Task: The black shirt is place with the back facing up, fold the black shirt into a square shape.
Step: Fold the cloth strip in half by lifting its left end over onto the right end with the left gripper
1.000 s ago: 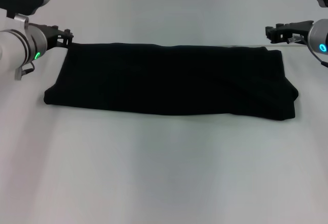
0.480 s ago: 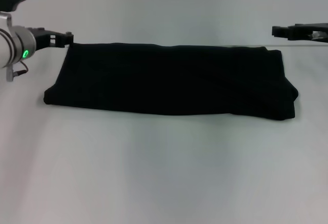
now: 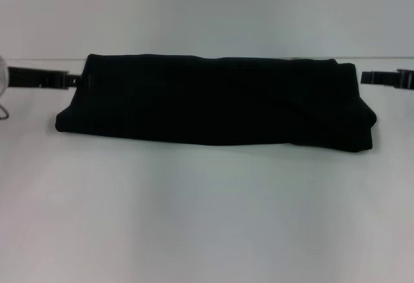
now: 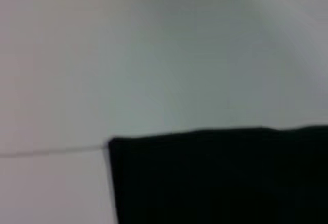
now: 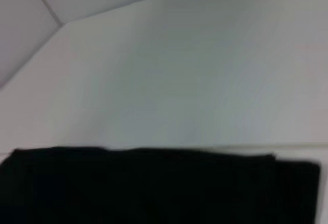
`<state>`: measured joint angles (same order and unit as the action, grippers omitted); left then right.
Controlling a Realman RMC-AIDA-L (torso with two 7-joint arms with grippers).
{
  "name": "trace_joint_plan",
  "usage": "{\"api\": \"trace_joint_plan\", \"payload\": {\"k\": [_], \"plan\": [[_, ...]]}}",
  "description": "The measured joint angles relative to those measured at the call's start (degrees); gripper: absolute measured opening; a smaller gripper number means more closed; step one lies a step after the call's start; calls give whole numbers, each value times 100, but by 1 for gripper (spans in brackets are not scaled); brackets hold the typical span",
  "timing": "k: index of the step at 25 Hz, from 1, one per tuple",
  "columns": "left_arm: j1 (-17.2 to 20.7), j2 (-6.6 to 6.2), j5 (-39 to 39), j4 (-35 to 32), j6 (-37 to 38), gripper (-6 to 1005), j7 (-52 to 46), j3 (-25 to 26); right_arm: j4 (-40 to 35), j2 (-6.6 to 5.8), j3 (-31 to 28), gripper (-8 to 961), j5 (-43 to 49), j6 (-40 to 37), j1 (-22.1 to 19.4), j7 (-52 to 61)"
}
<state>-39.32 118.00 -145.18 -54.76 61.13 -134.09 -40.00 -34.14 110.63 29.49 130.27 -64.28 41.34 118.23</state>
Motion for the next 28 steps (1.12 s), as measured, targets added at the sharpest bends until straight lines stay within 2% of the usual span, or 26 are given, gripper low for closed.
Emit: {"api": "trace_joint_plan", "payload": {"k": [4, 9, 14, 20, 28], "plan": [[214, -14, -37, -185, 467, 908, -62, 1, -3, -23, -234, 705, -52, -483, -183, -28], [370, -42, -56, -75, 407, 908, -115, 17, 22, -24, -268, 698, -248, -601, -335, -108], [464, -10, -165, 57, 107, 909, -309, 37, 61, -18, -248, 699, -272, -531, -350, -126], [352, 3, -121, 536, -323, 909, -289, 17, 77, 34, -225, 698, -264, -437, -353, -186], [153, 5, -161, 858, -571, 909, -256, -40, 91, 38, -215, 699, -247, -421, -377, -204]]}}
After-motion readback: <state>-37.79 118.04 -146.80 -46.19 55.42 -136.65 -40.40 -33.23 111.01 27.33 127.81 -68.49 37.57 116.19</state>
